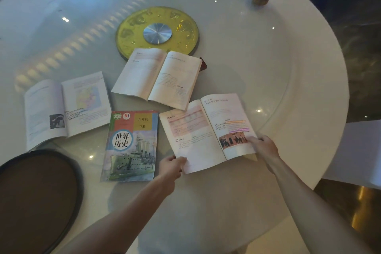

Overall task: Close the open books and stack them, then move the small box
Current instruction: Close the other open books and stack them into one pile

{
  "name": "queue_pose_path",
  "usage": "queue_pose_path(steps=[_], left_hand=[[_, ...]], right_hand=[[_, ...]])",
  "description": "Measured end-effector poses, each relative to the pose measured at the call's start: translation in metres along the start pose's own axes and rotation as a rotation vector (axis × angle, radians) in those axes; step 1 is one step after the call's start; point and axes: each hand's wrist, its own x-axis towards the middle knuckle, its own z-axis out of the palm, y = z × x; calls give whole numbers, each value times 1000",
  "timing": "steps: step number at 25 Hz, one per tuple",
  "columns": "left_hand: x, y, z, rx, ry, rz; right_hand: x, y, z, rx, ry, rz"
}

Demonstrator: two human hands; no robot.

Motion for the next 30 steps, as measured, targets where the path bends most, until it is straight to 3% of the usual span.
queue_pose_path(steps=[4, 9, 15, 19, 24, 30], left_hand=[[-11, 14, -14, -35, -65, 118], [-31, 28, -22, 54, -257, 334], [-38, 29, -7, 194, -446, 373], [-33, 8, 5, 290, -418, 377], [-25, -7, -8, 369, -478, 342], [6, 12, -73, 331, -220, 346]], right_hand=[[-9, 3, -23, 332, -199, 0], [-39, -3, -20, 336, -535, -69], [-78, -10, 35, 317, -451, -27], [-104, -15, 67, 396, -518, -12], [-114, -10, 94, 341, -276, 0], [-127, -29, 89, 475, -275, -48]])
